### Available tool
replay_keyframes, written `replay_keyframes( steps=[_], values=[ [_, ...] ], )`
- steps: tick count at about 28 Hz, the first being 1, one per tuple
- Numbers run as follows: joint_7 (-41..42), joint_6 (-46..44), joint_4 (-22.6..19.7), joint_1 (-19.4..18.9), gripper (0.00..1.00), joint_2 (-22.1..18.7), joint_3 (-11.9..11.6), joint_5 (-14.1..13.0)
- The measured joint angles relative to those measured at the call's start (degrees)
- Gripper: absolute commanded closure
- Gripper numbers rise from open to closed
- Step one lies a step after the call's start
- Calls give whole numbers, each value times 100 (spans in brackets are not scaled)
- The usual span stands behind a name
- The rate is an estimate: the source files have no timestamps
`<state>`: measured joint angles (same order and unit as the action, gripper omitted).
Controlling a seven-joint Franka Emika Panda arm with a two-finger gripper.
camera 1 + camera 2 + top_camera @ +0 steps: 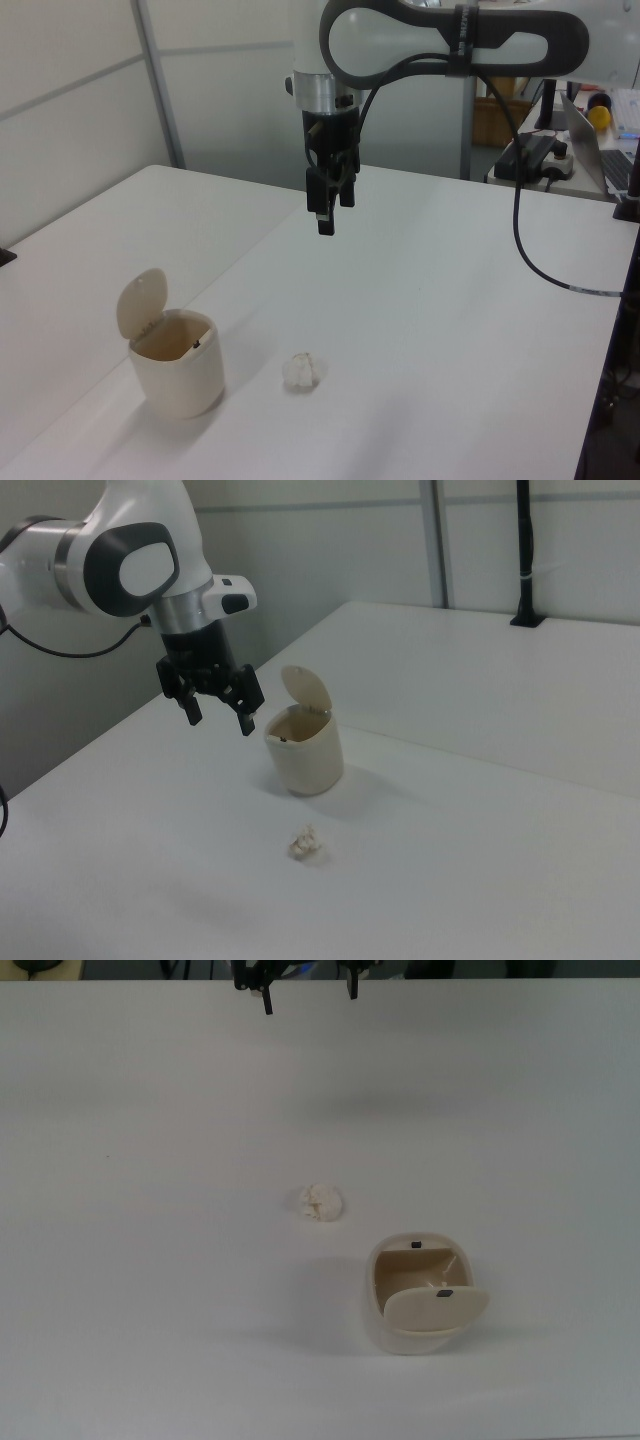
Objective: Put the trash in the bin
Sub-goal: 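Lower the open gripper down onto the crumpled white paper ball, then close the gripper on the paper ball and lift it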
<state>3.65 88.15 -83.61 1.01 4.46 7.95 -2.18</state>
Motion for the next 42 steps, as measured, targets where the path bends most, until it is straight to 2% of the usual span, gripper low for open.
replay_keyframes(
  steps=[9, 17, 21, 24, 27, 32, 39, 42],
  values=[
    [-78, 448, -214, 23, 0, 13, -19, 0],
    [-646, 1856, -1149, 21, 0, 106, -26, 55],
    [-761, 2252, -1468, 21, 0, 236, -27, 150],
    [-911, 2495, -1616, 21, 0, 445, -27, 402],
    [-1210, 2860, -1748, 15, 0, 735, -26, 810],
    [-1625, 3349, -1893, -30, 0, 1177, -22, 1307],
    [-2797, 4178, -2061, -334, 0, 1716, -15, 2197],
    [-3009, 4247, -2063, -446, 0, 1773, -14, 2294]
  ],
)
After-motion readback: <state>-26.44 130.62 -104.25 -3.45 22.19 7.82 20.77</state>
